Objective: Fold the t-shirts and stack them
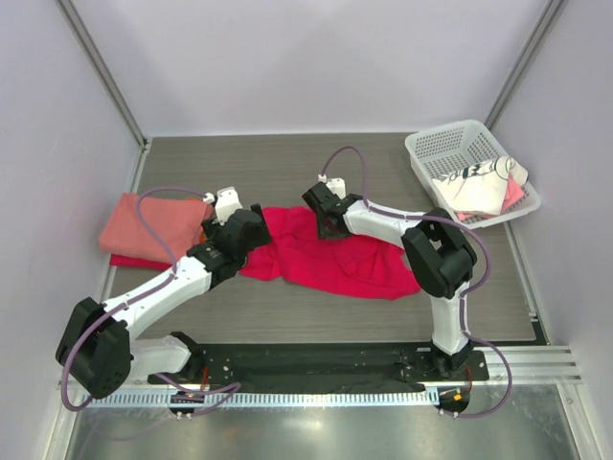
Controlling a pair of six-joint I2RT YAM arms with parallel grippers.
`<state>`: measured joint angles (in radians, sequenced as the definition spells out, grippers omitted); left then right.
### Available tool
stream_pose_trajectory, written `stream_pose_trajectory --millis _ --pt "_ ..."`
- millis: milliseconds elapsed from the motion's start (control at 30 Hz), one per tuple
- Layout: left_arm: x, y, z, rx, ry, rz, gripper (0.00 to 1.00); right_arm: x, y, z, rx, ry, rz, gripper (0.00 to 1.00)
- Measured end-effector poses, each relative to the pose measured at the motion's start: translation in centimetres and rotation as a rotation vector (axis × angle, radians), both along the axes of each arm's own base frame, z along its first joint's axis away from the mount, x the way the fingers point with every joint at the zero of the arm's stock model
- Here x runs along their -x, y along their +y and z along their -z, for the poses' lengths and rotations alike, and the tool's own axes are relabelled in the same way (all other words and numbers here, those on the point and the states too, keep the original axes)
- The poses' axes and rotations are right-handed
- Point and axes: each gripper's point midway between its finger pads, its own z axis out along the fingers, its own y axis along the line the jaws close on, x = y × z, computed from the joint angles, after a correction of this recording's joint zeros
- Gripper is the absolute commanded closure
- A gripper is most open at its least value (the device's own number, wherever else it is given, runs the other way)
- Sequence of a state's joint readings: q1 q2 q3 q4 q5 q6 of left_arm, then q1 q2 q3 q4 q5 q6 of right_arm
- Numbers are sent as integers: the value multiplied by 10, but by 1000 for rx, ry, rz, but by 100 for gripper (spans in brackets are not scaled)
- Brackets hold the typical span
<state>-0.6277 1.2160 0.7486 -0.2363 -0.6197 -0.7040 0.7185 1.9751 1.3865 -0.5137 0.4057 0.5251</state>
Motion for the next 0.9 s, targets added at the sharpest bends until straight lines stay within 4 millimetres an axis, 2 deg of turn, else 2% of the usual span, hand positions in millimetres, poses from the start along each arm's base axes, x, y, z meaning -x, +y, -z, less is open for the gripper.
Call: stream_pose_trajectory --millis 133,233,267,367,500,533,633,733,900 --pt "1 1 0 0 -2 -1 1 -8 -7 9 -8 15 21 52" --pt "3 4 -2 2 -11 -6 0 -13 -5 10 -20 14 21 56" --pt "4 4 -3 4 -14 -7 0 -14 -4 10 -24 11 19 67" --pt "4 5 -5 7 -23 -10 0 -17 -4 10 -24 3 11 89" --pt "3 6 -6 5 -24 -12 0 -21 -10 7 -14 -25 24 91" --pt "3 6 -6 5 -24 -12 1 -20 -14 6 -12 -31 31 95" --pt "3 5 -6 6 -25 -12 0 -19 -31 -5 -19 -63 63 99" --pt "2 5 -2 0 -18 -12 0 -19 -50 -25 -46 -132 111 99" --pt "1 3 16 -34 30 -4 1 -11 -91 -63 -99 -311 235 99"
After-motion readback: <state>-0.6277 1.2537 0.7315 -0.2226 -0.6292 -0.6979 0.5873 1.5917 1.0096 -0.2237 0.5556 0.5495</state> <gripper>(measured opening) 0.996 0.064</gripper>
